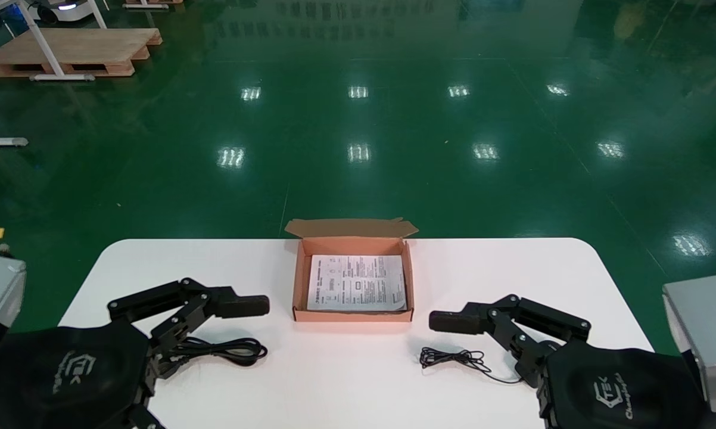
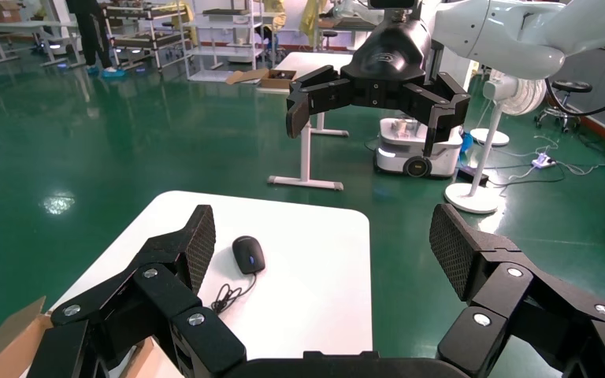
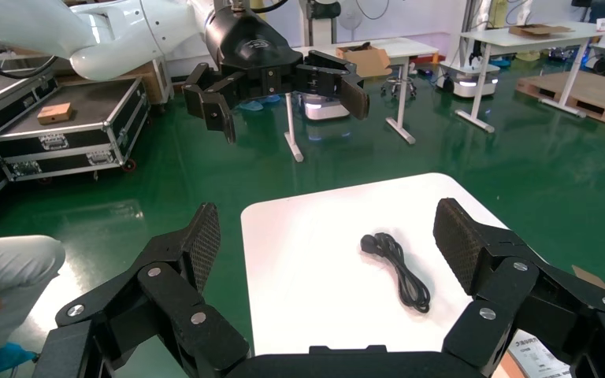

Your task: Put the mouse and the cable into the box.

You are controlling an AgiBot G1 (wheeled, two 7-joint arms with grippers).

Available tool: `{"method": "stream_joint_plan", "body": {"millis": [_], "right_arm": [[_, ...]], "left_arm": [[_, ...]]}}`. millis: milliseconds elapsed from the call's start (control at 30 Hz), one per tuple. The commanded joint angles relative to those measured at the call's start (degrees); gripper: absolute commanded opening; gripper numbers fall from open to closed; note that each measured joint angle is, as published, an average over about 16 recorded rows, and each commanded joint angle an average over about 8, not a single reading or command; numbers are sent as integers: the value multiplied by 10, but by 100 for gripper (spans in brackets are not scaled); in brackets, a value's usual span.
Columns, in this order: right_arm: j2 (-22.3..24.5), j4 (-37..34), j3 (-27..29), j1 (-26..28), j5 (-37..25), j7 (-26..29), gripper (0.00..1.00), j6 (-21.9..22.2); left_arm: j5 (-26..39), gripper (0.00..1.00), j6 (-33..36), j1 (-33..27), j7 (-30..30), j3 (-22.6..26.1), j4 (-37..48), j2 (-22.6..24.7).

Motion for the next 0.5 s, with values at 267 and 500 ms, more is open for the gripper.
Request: {"method": "stream_joint_plan", "body": {"millis": [267,500], "right_arm": [[0,0,0,0,0,0,100,0],[0,0,0,0,0,0,100,0]], "left_arm": [[0,100,0,0,0,0,0,0],[0,100,0,0,0,0,0,0]]}}
